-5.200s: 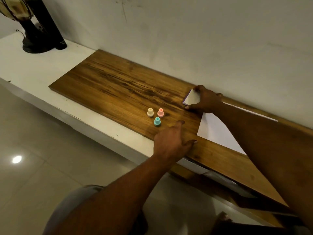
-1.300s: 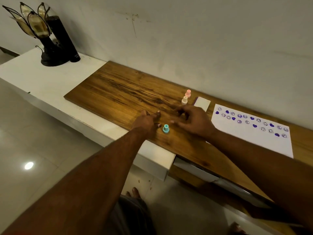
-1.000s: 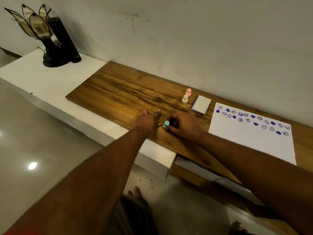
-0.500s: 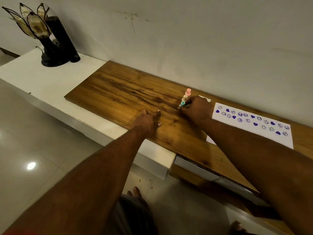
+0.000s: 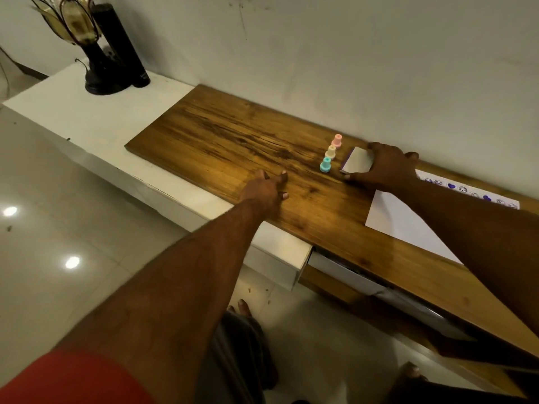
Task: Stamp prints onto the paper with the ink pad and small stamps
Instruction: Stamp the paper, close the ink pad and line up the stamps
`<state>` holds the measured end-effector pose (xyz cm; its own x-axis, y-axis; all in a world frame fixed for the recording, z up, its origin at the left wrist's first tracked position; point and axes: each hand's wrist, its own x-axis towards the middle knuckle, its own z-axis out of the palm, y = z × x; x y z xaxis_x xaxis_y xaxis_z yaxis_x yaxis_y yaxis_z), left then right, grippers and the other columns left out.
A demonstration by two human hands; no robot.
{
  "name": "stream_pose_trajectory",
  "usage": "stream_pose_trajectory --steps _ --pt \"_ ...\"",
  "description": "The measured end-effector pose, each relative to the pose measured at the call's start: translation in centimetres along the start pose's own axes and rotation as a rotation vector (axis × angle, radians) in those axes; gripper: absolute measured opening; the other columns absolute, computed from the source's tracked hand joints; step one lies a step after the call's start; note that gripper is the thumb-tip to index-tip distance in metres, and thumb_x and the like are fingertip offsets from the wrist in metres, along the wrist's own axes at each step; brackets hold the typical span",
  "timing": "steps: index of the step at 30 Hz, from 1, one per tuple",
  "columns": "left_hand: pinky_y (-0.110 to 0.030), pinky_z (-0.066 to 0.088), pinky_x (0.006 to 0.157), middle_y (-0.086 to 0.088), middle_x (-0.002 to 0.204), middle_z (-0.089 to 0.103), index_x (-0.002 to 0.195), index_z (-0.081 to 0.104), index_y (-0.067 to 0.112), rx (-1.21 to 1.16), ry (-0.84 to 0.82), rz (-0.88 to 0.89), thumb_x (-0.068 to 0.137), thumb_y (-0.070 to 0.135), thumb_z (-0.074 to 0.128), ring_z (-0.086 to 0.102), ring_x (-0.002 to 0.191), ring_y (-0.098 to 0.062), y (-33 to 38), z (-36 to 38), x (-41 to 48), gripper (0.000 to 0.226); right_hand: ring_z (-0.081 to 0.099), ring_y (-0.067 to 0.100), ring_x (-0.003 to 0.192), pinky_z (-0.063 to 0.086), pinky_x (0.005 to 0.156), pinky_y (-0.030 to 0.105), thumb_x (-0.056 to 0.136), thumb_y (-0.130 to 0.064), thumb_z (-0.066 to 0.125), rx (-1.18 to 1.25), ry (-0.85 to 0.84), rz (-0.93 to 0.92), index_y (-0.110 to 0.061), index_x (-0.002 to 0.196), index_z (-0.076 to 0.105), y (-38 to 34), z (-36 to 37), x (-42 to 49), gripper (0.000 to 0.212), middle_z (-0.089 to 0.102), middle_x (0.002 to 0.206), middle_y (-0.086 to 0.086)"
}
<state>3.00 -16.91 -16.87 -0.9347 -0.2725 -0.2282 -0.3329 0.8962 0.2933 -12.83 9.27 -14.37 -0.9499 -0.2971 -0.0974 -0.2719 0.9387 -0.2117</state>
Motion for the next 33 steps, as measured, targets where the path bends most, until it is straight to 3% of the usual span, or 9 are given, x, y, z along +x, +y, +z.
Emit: stream_pose_trajectory --steps 7,15,21,27,31,33 --pt "-0.036 0.052 0.098 -0.007 0.149 0.033 0.159 0.031 0.045 -0.004 -0.025 0.022 0.106 0.042 0.055 0.057 0.121 -0.025 -0.2 0.3 0.4 0.058 0.053 0.032 0.130 0.031 0.108 0.058 0.052 -0.089 0.069 0.065 -0.014 -0.040 -0.027 0.146 0.043 0.2 0.6 0.5 0.115 0.058 0.142 0.004" --pt "-0.033 0.043 0.084 -0.004 0.148 0.034 0.161 0.026 0.046 0.022 -0.035 0.021 0.105 0.045 0.054 0.051 0.123 -0.025 -0.4 0.6 0.6 0.063 0.054 0.031 0.130 0.035 0.109 0.058 0.053 -0.087 0.073 0.100 -0.028 -0.066 -0.029 0.145 0.043 0.3 1.1 0.9 0.112 0.058 0.142 0.003" --pt "-0.036 0.046 0.095 -0.007 0.147 0.034 0.161 0.026 0.045 0.001 -0.036 0.025 0.105 0.046 0.053 0.051 0.122 -0.026 -0.4 0.4 0.5 0.062 0.054 0.030 0.129 0.043 0.107 0.058 0.051 -0.087 0.074 0.176 -0.040 -0.033 -0.027 0.147 0.040 0.5 1.3 0.9 0.118 0.055 0.144 0.005" --pt "-0.039 0.051 0.101 -0.008 0.145 0.034 0.161 0.028 0.043 -0.033 -0.035 0.024 0.105 0.047 0.053 0.054 0.121 -0.026 -0.3 0.3 0.4 0.062 0.052 0.031 0.132 0.038 0.110 0.059 0.057 -0.076 0.081 0.174 -0.031 -0.051 -0.025 0.148 0.041 0.4 1.3 0.8 0.112 0.055 0.145 0.005" --pt "-0.037 0.048 0.096 -0.008 0.146 0.033 0.161 0.027 0.045 -0.004 -0.051 0.013 0.105 0.049 0.053 0.051 0.120 -0.027 -0.2 0.0 0.2 0.062 0.049 0.030 0.133 0.036 0.104 0.047 0.062 -0.075 0.080 0.221 0.045 -0.060 -0.026 0.148 0.041 0.1 0.6 -0.1 0.107 0.052 0.147 0.005" --pt "-0.038 0.046 0.100 -0.009 0.147 0.033 0.161 0.028 0.044 -0.025 -0.055 0.009 0.105 0.048 0.053 0.050 0.122 -0.029 0.0 -0.1 0.0 0.061 0.049 0.029 0.134 0.035 0.106 0.052 0.069 -0.074 0.076 0.293 0.148 -0.055 -0.027 0.146 0.045 0.5 0.1 -1.2 0.095 0.053 0.146 0.003"
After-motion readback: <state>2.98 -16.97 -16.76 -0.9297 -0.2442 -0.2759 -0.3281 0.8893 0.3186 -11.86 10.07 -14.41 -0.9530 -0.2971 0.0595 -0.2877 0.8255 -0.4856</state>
